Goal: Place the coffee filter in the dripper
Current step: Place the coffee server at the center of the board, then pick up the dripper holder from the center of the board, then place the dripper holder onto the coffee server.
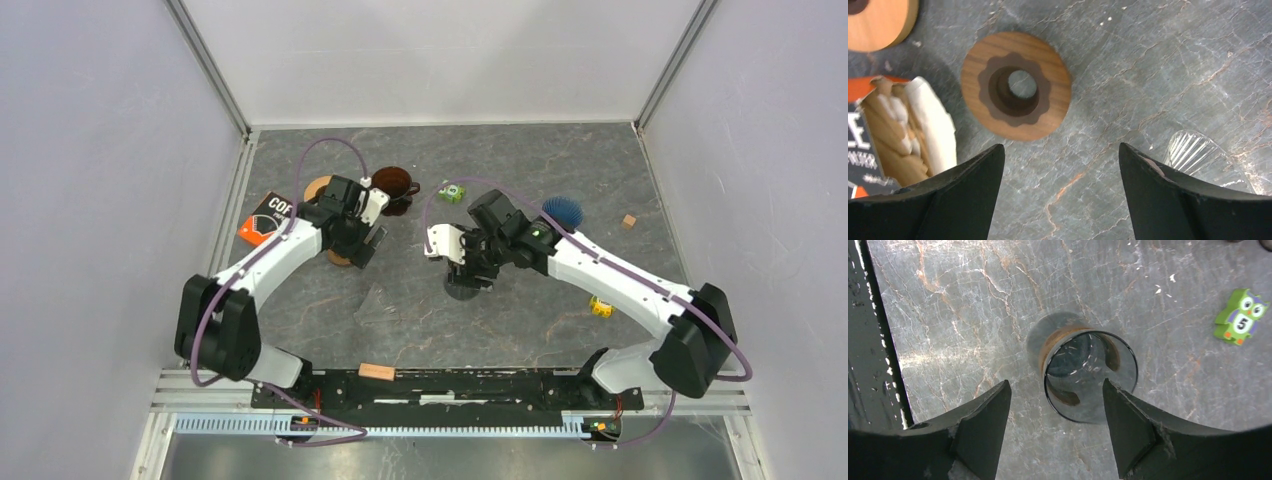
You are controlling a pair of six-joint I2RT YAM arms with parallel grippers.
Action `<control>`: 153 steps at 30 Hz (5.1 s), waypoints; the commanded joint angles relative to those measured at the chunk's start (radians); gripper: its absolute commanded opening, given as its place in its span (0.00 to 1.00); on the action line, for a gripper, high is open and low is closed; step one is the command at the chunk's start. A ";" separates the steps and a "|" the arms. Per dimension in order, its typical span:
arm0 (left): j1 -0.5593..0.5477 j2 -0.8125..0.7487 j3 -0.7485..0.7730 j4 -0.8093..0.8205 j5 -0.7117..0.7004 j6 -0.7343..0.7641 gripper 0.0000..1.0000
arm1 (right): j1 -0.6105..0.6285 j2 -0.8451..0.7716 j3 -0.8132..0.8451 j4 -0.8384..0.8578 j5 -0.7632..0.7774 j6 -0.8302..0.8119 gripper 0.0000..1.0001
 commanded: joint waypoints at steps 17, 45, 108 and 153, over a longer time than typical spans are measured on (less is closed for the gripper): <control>0.073 0.320 0.193 -0.006 0.189 0.019 0.73 | -0.096 -0.283 -0.030 -0.044 0.008 -0.064 0.74; -0.038 0.138 0.441 -0.263 0.379 0.056 0.18 | -0.462 -0.532 -0.250 0.090 -0.134 0.039 0.77; -0.548 0.687 1.116 -0.617 0.367 -0.093 0.33 | -0.692 -0.628 -0.297 0.078 -0.269 0.082 0.80; -0.546 0.508 1.197 -0.640 0.298 -0.070 0.68 | -0.697 -0.573 -0.228 0.111 -0.025 0.184 0.79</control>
